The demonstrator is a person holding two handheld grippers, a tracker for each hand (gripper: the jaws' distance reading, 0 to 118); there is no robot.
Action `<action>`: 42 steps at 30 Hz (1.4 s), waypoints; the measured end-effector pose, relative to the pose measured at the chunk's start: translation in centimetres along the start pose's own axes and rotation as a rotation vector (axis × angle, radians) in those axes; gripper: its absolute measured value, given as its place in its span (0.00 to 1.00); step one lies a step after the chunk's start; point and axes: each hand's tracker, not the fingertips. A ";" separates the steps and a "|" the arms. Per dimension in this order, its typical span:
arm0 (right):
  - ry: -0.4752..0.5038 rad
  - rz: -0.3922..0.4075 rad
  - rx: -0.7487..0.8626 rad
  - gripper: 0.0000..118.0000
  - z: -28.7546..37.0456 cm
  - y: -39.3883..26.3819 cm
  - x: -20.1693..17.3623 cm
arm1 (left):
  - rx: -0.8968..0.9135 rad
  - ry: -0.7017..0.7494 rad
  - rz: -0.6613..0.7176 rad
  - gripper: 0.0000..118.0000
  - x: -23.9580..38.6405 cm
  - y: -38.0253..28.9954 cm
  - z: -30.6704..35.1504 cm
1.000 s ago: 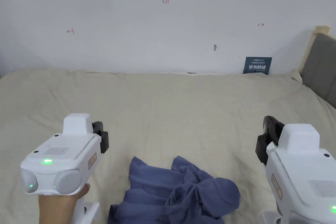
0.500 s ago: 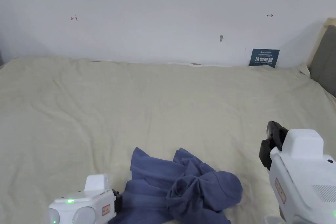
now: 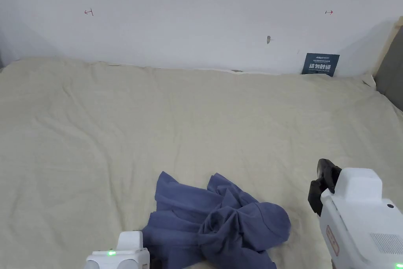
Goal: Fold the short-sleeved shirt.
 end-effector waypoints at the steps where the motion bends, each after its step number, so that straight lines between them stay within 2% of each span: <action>1: 0.000 0.001 -0.005 0.02 -0.1 -0.1 0.0 | 0.036 -0.019 -0.022 0.45 0.2 -0.2 0.1; 3: -0.002 0.002 -0.016 0.02 -0.2 -0.4 0.2 | 0.032 -0.002 -0.019 0.34 0.6 -0.1 0.5; 5: -0.003 0.000 -0.024 0.02 -0.5 -0.7 0.4 | 0.029 -0.003 -0.024 0.03 0.6 0.1 0.7; 6: -0.003 -0.002 -0.029 0.02 -0.6 -0.8 0.5 | 0.037 -0.002 -0.039 0.03 0.5 0.1 0.8; 7: -0.003 -0.003 -0.034 0.02 -0.8 -0.9 0.6 | 0.044 -0.067 -0.041 0.03 0.3 0.3 0.9; 8: -0.004 -0.004 -0.038 0.02 -1.0 -0.9 0.7 | 0.038 -0.030 -0.032 0.03 0.1 0.5 1.2; 11: -0.002 -0.013 -0.072 0.02 -2.1 -1.3 1.0 | 0.109 -0.111 0.021 0.03 -0.7 0.9 3.0; 13: 0.003 -0.019 -0.131 0.02 -3.6 -1.8 1.2 | 0.152 -0.139 0.015 0.03 -0.9 1.7 4.8; 15: 0.017 -0.013 -0.213 0.07 -5.7 -2.6 1.3 | 0.200 -0.179 0.026 0.03 -1.2 2.6 6.2; 18: 0.048 -0.039 -0.341 0.45 -9.4 -4.2 1.5 | 0.230 -0.227 0.028 0.03 -1.7 3.9 7.2; 19: 0.059 -0.056 -0.376 0.64 -10.6 -4.9 1.5 | 0.245 -0.231 0.021 0.03 -1.8 4.2 7.3; 21: 0.081 -0.098 -0.486 0.86 -13.4 -6.5 1.6 | 0.263 -0.223 -0.007 0.03 -1.6 4.7 7.4; 22: 0.084 -0.106 -0.526 0.92 -14.6 -7.3 1.6 | 0.267 -0.219 -0.015 0.03 -1.5 4.9 7.3; 24: 0.099 -0.123 -0.602 0.92 -17.0 -9.3 1.5 | 0.261 -0.225 -0.020 0.03 -1.7 5.2 7.1; 29: 0.097 -0.100 -0.768 0.89 -20.9 -13.5 1.0 | 0.256 -0.225 -0.030 0.03 -1.5 5.2 6.5; 30: 0.103 -0.089 -0.794 0.82 -21.3 -14.1 1.0 | 0.256 -0.223 -0.034 0.03 -1.6 5.1 6.3; 32: 0.124 -0.083 -0.807 0.42 -21.4 -15.0 0.5 | 0.250 -0.222 -0.040 0.03 -1.6 5.1 6.2; 34: 0.156 -0.115 -0.820 0.25 -21.1 -15.3 0.5 | 0.243 -0.226 -0.039 0.03 -1.8 5.0 5.9; 35: 0.209 -0.153 -0.810 0.20 -19.9 -14.7 0.1 | 0.240 -0.225 -0.040 0.03 -1.8 4.9 5.9; 36: 0.191 -0.147 -0.800 0.18 -19.4 -14.3 -0.2 | 0.239 -0.222 -0.039 0.03 -1.9 4.9 5.9; 39: 0.176 -0.068 -0.740 0.13 -18.5 -13.2 -0.3 | 0.234 -0.220 -0.036 0.03 -1.9 4.8 5.9; 42: 0.176 -0.034 -0.660 0.11 -17.0 -10.7 0.3 | 0.238 -0.233 -0.010 0.03 -2.2 4.9 6.1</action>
